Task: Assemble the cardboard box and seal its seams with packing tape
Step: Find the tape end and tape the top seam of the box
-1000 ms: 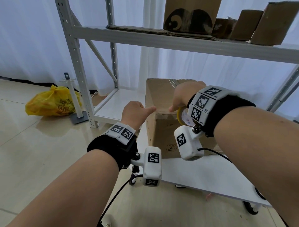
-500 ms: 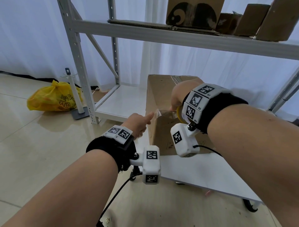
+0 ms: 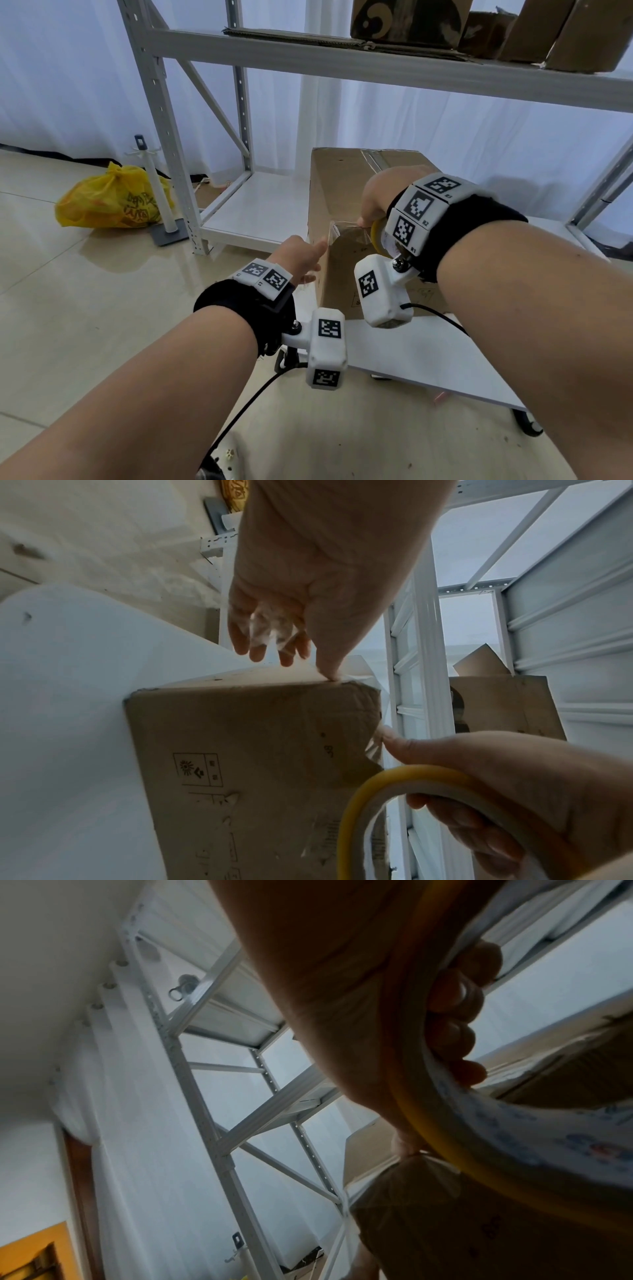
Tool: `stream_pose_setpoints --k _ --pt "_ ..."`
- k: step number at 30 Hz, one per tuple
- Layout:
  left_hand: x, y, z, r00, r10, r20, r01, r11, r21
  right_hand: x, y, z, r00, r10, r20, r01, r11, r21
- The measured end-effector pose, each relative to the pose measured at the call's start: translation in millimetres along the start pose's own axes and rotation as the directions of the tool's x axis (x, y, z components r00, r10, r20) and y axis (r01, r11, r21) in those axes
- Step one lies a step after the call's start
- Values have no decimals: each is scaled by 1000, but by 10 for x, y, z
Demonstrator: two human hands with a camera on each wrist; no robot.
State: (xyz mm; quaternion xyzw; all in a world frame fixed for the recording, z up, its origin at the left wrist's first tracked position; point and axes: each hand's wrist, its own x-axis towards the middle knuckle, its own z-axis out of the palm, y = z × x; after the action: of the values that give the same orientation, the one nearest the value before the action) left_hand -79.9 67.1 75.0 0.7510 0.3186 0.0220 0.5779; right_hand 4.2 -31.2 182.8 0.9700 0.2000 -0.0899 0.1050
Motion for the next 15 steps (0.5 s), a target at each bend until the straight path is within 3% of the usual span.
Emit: stream_pose_setpoints --k 3,6,9,15 --pt "26 -22 -16 1000 -2 10 1 995 103 -65 -17 -82 995 29 99 -22 997 -74" --pt "34 -83 -47 997 -54 64 40 979 201 -113 12 -75 995 15 100 -4 994 -107" --pt "37 -137 -91 996 -87 37 66 922 381 -133 0 -80 994 17 107 -5 994 -107" --pt "-33 -128 -118 949 -265 171 201 927 316 -200 -38 -126 991 36 129 -25 996 -82"
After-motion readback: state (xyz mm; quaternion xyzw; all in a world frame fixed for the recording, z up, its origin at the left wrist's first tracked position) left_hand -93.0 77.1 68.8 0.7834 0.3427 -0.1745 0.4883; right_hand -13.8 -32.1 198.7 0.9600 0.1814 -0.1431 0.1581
